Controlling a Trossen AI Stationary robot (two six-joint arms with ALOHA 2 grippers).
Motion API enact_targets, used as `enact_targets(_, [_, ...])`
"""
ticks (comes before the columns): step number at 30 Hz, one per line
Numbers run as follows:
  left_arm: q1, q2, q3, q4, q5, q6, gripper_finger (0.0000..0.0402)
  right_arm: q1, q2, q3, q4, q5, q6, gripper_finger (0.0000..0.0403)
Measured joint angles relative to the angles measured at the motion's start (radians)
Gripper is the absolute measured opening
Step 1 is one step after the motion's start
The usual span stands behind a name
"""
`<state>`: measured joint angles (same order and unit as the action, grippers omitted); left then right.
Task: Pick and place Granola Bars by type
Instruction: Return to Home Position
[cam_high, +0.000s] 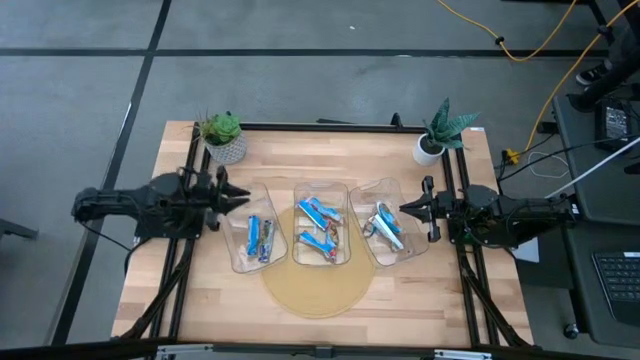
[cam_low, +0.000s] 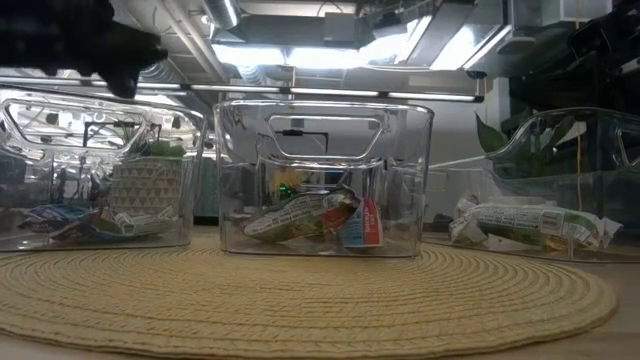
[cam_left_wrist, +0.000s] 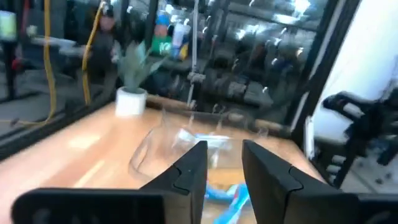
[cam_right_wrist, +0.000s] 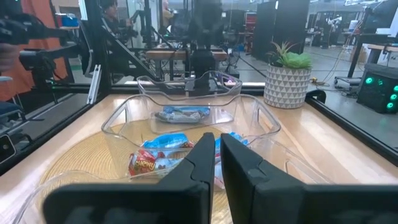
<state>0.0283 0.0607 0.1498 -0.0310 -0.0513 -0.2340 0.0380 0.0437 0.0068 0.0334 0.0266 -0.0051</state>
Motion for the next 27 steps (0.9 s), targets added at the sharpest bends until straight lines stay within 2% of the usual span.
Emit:
enact_targets(4, [0.0, -0.005, -0.104, 0.201, 0.003, -0.033, 0.0085, 0.0, -0.001, 0.0, 0.0, 0.001, 0.0, 0.0031])
enact_targets(6, [0.0, -0.011, -0.141, 0.157, -0.005, -0.052, 0.0082, 0.0, 0.0, 0.0, -0.002, 0.004, 0.0, 0.0031])
enact_targets(9, [0.001, -0.011, -0.141, 0.063, -0.072, -0.068, 0.0077, 0.0, 0.0, 0.0, -0.001, 0.004, 0.0, 0.0031])
enact_targets(13, [0.0, 0.011, -0.141, 0.065, -0.095, -0.014, 0.0074, 0.0, 0.001, 0.0, -0.001, 0.004, 0.0, 0.0031])
enact_targets(20, [-0.002, 0.057, -0.141, 0.056, -0.022, 0.115, 0.0072, 0.0, 0.002, 0.0, -0.002, 0.005, -0.001, 0.0031])
enact_targets(27, [-0.002, 0.126, -0.141, 0.064, -0.089, -0.02, 0.0062, 0.0, 0.002, 0.0, -0.002, 0.006, 0.0, 0.0031])
